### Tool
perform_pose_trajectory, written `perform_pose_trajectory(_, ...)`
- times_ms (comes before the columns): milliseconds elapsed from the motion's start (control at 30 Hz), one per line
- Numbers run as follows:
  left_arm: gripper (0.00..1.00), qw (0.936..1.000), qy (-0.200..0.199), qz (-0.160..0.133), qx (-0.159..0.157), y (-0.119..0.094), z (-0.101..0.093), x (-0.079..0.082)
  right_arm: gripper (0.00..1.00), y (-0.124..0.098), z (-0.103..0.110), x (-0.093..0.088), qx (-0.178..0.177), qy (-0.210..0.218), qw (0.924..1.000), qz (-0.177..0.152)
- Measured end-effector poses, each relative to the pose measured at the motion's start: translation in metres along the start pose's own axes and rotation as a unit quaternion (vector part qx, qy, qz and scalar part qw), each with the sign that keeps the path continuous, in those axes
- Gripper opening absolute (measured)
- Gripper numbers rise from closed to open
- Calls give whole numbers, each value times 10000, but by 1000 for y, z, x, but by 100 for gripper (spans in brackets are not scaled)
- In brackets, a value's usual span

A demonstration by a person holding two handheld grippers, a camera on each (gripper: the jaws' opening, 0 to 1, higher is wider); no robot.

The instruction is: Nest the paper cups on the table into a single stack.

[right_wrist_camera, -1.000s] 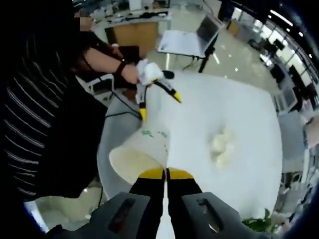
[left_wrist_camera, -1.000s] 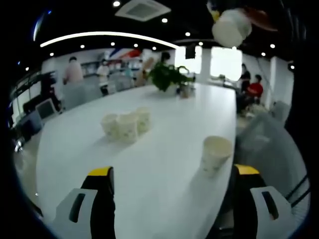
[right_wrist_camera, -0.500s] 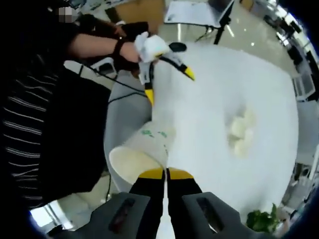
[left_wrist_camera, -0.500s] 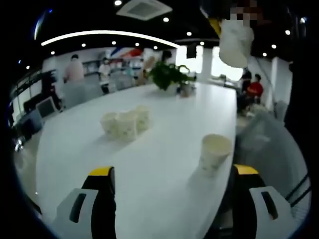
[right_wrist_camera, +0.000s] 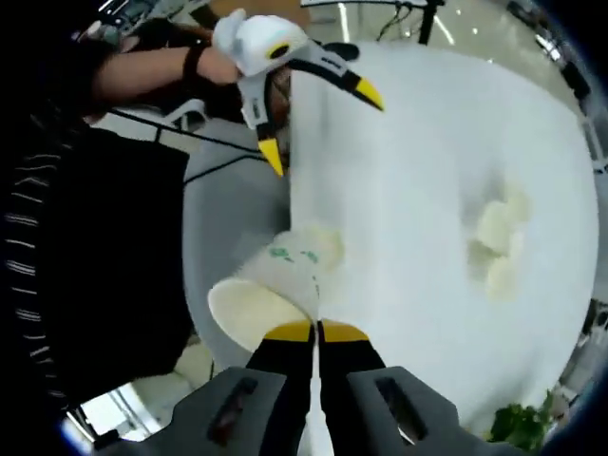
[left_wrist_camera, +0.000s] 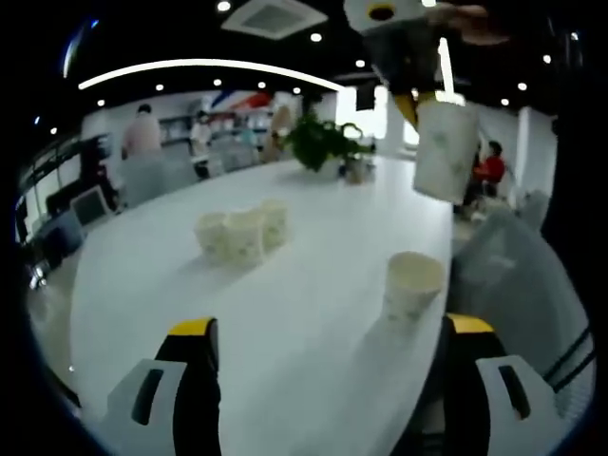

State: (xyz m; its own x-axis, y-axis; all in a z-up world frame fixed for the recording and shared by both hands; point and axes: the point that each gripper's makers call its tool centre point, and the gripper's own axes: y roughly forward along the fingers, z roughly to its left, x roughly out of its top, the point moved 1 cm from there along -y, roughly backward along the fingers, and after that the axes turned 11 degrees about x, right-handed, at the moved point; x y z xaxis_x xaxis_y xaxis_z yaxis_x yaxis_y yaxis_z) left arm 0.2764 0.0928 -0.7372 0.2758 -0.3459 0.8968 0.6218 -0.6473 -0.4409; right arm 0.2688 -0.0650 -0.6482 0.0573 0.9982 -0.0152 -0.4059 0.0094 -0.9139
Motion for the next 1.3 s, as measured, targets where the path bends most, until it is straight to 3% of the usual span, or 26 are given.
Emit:
perform_pose_trajectory(433,96,9998,-140,-43,108,1,4,-3,0,51,-24,-3,279,221,9991,230)
perform_pose_trajectory(1300,96,9997,-224,8,45,4,4,-11,0,80,-38,8,291,195,9985,421)
